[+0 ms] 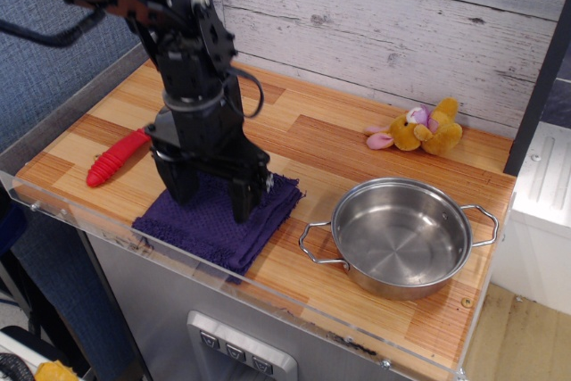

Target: Move the towel to the front of the board

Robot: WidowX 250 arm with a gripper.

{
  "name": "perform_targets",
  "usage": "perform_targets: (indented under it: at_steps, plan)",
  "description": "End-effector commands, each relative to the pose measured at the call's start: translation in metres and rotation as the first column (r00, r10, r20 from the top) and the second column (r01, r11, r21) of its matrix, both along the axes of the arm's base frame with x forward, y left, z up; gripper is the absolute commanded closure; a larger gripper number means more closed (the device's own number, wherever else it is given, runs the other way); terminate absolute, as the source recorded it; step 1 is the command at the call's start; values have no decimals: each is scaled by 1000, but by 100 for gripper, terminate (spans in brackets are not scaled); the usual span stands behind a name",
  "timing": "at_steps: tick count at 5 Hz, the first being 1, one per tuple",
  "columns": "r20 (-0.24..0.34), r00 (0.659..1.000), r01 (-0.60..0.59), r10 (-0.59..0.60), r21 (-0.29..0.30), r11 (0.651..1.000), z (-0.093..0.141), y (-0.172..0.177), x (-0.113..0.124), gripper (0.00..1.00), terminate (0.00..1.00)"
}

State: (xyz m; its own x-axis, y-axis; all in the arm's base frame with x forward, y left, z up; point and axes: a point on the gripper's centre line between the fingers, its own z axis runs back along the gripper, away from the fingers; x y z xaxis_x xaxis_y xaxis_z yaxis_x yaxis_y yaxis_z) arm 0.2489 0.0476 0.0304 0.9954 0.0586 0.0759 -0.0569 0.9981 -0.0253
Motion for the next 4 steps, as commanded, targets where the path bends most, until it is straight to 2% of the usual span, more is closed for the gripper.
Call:
perform_targets:
  at_steps: [1, 2, 3, 4]
  plan:
    - [135, 990, -31, 37, -47, 998, 63, 8, 19, 0, 0]
    - [154, 988, -17, 20, -19, 1000, 96, 5, 14, 0, 0]
    - [202, 979, -14, 21, -35, 999, 116, 2, 4, 0, 0]
    - [232, 972, 38, -36, -6, 999, 135, 2, -6, 0, 0]
